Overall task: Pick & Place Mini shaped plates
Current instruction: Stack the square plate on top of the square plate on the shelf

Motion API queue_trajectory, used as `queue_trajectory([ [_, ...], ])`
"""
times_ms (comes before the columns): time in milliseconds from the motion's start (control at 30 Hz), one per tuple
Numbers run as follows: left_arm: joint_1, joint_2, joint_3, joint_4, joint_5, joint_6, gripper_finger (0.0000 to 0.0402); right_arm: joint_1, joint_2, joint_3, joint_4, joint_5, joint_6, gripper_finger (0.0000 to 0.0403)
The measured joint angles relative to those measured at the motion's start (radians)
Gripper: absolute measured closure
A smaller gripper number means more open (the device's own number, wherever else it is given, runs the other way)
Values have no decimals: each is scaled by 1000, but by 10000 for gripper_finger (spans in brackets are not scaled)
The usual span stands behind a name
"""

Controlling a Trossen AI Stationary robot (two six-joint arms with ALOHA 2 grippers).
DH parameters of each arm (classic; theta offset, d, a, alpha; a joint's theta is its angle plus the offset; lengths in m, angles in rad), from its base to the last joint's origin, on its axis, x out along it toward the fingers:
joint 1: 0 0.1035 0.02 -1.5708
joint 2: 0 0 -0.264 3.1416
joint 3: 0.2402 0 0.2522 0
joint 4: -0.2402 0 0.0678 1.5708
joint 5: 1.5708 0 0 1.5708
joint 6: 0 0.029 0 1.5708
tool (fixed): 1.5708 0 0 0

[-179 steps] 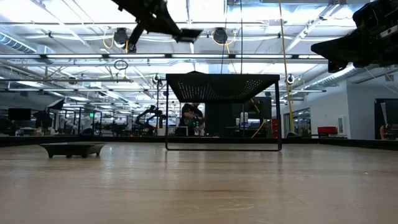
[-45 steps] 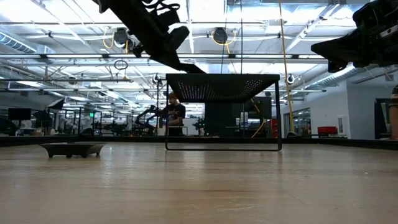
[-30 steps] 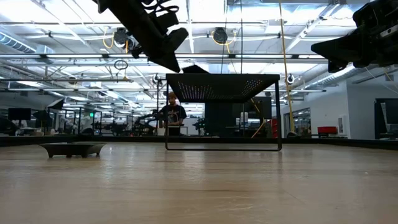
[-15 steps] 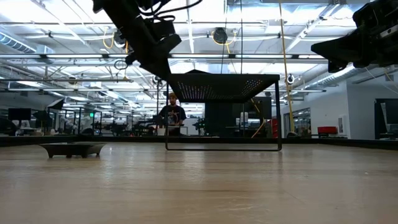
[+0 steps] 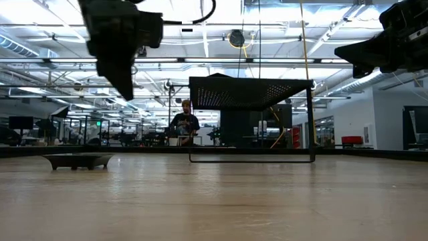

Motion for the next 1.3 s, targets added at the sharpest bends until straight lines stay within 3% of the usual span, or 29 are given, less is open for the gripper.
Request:
queue_trajectory([
  [233,-115,0,-38,-5,-5,-203,358,0,0,0,0,0,0,403],
  [633,-188,0,-260,-27,9,-792,233,0,0,0,0,0,0,403],
  [867,-188,0,-294,27,-18,-830,204,0,0,0,0,0,0,403],
  [1300,-188,0,-294,172,-53,-810,201,0,0,0,0,0,0,403],
])
